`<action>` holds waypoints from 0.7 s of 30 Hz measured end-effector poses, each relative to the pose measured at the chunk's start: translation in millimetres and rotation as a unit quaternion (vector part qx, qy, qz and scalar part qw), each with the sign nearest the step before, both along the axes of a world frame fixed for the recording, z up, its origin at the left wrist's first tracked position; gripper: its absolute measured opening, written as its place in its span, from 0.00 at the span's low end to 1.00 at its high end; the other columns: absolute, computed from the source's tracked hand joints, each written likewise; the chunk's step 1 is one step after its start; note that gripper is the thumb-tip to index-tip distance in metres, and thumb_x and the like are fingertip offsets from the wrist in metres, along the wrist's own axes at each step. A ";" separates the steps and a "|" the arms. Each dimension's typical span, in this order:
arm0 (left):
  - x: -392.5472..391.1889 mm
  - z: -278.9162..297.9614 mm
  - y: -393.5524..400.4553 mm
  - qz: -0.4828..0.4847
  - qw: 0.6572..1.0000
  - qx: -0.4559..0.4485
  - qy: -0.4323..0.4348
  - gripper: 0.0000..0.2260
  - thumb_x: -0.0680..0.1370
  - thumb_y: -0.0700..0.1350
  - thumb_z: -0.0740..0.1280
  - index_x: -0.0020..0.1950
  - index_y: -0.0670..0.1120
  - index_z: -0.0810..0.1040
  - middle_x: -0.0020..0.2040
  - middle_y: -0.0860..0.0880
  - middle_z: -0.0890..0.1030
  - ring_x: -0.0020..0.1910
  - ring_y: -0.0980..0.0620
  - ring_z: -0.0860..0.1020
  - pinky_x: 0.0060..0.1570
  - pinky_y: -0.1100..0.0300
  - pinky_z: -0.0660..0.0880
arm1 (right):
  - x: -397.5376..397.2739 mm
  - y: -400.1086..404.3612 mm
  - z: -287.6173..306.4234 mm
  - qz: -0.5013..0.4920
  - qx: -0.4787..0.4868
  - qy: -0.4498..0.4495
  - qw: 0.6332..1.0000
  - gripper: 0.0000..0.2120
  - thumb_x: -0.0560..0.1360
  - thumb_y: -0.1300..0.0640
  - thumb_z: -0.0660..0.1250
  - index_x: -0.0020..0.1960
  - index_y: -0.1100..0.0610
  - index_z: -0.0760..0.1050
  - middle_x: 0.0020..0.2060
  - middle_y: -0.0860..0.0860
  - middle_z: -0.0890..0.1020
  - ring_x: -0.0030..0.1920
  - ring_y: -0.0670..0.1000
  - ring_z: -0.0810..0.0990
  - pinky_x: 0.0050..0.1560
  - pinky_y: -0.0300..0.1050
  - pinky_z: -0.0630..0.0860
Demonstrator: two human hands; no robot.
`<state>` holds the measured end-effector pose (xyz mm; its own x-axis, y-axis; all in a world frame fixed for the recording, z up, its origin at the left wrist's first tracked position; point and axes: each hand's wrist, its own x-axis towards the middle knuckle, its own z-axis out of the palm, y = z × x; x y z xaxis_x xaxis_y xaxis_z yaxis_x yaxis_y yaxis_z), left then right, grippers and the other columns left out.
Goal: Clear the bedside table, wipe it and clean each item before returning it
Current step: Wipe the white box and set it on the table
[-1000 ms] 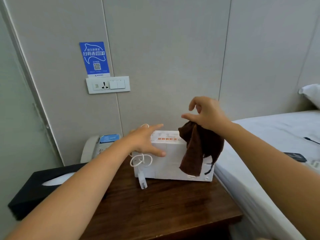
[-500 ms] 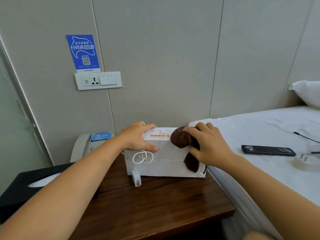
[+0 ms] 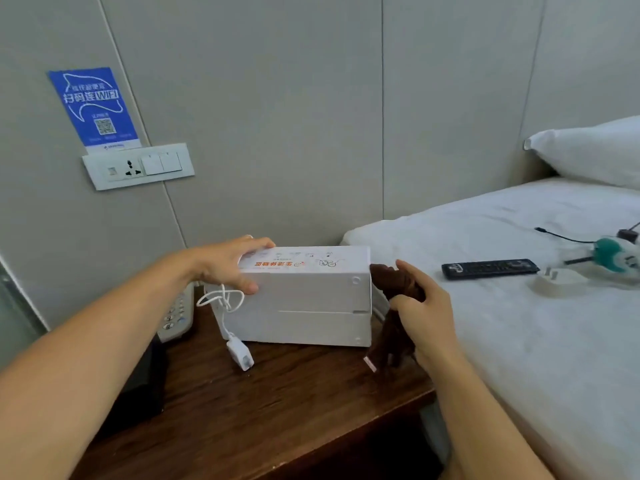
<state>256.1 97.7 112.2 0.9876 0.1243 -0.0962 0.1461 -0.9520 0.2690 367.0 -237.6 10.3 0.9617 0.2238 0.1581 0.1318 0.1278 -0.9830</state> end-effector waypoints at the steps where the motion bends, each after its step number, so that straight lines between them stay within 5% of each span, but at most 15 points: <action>1: 1.5 1.2 2.0 0.003 1.000 0.000 0.009 0.41 0.62 0.66 0.78 0.72 0.62 0.67 0.60 0.53 0.73 0.60 0.51 0.74 0.67 0.47 0.71 | -3.7 3.1 -2.2 -0.010 0.001 0.004 1.000 0.31 0.69 0.70 0.64 0.67 0.46 0.81 0.58 0.46 0.84 0.60 0.49 0.82 0.65 0.53 0.79; 5: 3.4 8.9 5.9 0.029 0.998 0.022 0.047 0.40 0.65 0.51 0.79 0.72 0.66 0.65 0.64 0.52 0.73 0.63 0.49 0.73 0.69 0.43 0.69 | -25.0 16.3 -17.8 -0.008 0.018 0.001 1.000 0.32 0.67 0.69 0.62 0.63 0.41 0.80 0.60 0.42 0.83 0.63 0.45 0.79 0.70 0.54 0.76; 9: 7.1 27.7 -14.2 0.071 0.978 0.144 0.135 0.45 0.72 0.38 0.78 0.80 0.63 0.59 0.73 0.50 0.70 0.67 0.45 0.71 0.70 0.46 0.68 | -40.9 26.6 -29.8 0.032 0.030 -0.023 0.999 0.34 0.63 0.62 0.62 0.65 0.39 0.79 0.62 0.43 0.81 0.63 0.42 0.79 0.68 0.53 0.76; 14: -2.4 30.0 -66.2 0.156 0.922 0.288 0.206 0.58 0.67 0.60 0.81 0.82 0.68 0.42 0.80 0.45 0.61 0.73 0.42 0.69 0.67 0.49 0.70 | -63.9 35.0 -38.9 0.016 0.042 -0.100 0.994 0.23 0.72 0.46 0.66 0.66 0.34 0.71 0.65 0.40 0.75 0.66 0.40 0.73 0.65 0.39 0.71; 17: -6.1 26.7 -100.4 0.109 0.897 0.404 0.142 0.58 0.60 0.78 0.73 0.82 0.66 0.45 0.72 0.45 0.64 0.71 0.42 0.66 0.64 0.47 0.69 | -68.6 37.6 -37.4 -0.018 0.048 -0.103 0.993 0.14 0.77 0.41 0.66 0.62 0.36 0.74 0.60 0.41 0.77 0.62 0.40 0.75 0.59 0.36 0.72; 19: -2.4 20.0 -111.6 0.001 0.923 0.376 0.080 0.57 0.58 0.83 0.67 0.81 0.69 0.46 0.75 0.46 0.60 0.74 0.43 0.60 0.70 0.43 0.63 | -66.8 36.8 -35.5 -0.037 0.056 -0.102 0.993 0.10 0.79 0.48 0.70 0.60 0.41 0.77 0.57 0.43 0.79 0.58 0.41 0.78 0.57 0.39 0.75; 21: 0.5 11.2 -122.8 -0.095 0.973 0.209 0.034 0.52 0.61 0.81 0.66 0.80 0.71 0.47 0.81 0.55 0.57 0.79 0.50 0.57 0.76 0.43 0.56 | -65.7 31.5 -34.0 -0.052 0.054 -0.107 0.991 0.10 0.79 0.55 0.71 0.59 0.44 0.79 0.55 0.44 0.81 0.57 0.42 0.80 0.56 0.41 0.77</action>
<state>256.5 -25.2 123.4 0.9895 -0.0176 -0.1432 -0.0395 -0.9877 -0.1512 301.3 -206.2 -23.6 0.9209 0.0959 0.3778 0.3531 0.2050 -0.9128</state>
